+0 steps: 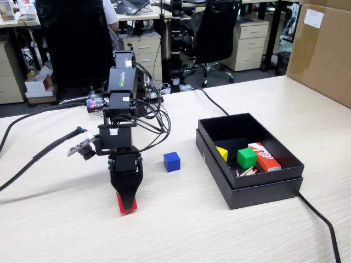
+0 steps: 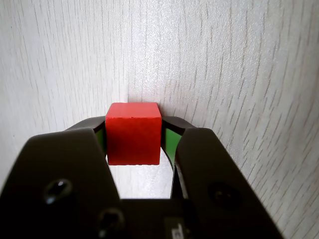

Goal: Put the red cube on top of the blue cube

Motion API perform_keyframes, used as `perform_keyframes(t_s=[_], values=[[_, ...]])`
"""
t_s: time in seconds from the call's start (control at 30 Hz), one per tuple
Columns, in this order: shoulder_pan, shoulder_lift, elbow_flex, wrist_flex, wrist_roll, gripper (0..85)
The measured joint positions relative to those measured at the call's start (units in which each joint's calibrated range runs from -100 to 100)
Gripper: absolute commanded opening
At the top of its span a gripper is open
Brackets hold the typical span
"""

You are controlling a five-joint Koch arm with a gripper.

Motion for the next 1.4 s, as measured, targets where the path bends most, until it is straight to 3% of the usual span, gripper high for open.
perform_keyframes(t_s=[0.27,0.63,1.1,1.4], values=[[-0.05,-1.68,-2.83,0.46,0.10,0.9],[1.27,-30.94,-23.46,1.08,2.39,0.8],[7.23,-66.80,-45.73,1.01,8.25,0.9],[10.79,-71.20,-48.56,1.01,12.80,0.9]])
